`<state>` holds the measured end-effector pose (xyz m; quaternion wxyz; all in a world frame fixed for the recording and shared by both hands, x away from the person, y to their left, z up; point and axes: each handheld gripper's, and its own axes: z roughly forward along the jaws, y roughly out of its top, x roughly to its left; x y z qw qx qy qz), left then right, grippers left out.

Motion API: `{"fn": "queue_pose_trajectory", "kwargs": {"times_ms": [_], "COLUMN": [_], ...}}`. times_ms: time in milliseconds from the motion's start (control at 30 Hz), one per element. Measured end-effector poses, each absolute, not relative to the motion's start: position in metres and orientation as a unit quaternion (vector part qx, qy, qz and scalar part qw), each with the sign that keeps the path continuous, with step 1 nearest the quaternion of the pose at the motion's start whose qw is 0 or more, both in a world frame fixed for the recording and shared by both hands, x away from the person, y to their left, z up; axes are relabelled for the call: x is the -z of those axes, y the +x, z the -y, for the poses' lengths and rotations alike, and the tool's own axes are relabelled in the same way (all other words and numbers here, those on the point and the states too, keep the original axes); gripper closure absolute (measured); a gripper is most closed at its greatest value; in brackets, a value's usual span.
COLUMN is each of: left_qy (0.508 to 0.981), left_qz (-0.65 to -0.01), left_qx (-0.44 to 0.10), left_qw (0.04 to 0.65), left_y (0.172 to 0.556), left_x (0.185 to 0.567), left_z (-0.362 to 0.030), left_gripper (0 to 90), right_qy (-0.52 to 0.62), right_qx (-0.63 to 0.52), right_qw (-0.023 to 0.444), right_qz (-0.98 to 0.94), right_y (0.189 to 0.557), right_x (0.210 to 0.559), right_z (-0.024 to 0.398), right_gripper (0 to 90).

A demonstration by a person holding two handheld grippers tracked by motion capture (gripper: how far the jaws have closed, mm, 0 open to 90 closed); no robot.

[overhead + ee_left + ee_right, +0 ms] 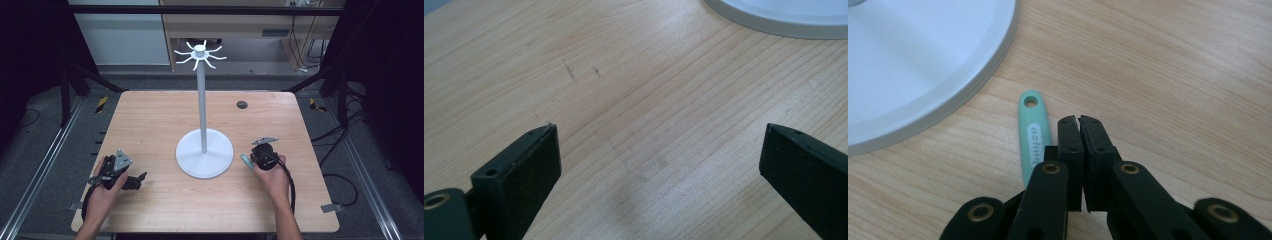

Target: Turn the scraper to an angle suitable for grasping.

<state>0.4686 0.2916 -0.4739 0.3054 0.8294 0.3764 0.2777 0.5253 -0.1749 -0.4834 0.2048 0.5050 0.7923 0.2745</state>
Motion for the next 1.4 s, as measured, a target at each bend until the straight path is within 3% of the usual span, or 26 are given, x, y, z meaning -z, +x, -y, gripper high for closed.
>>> {"fn": "queue_pose_trajectory", "kwargs": {"times_ms": [533, 800, 1233, 1400], "left_qy": [0.832, 0.829, 0.831, 0.831], "left_qz": [-0.374, -0.378, -0.377, -0.377], "left_qx": [-0.278, -0.279, -0.276, -0.276], "left_qw": [0.301, 0.303, 0.302, 0.302], "left_y": [0.469, 0.469, 0.468, 0.469], "left_x": [0.474, 0.474, 0.475, 0.475], "left_z": [-0.291, -0.293, -0.292, -0.292], "left_gripper": [2.9, 2.9, 2.9, 2.9], "right_qy": [0.470, 0.445, 0.427, 0.431], "right_qx": [-0.284, -0.278, -0.212, -0.191], "right_qw": [0.165, 0.174, 0.134, 0.124], "right_qz": [-0.819, -0.833, -0.869, -0.873], "right_y": [0.519, 0.513, 0.529, 0.535], "right_x": [0.485, 0.475, 0.458, 0.459], "right_z": [0.164, 0.155, 0.139, 0.137], "right_gripper": [90.0, 87.3, 65.5, 64.6]}}
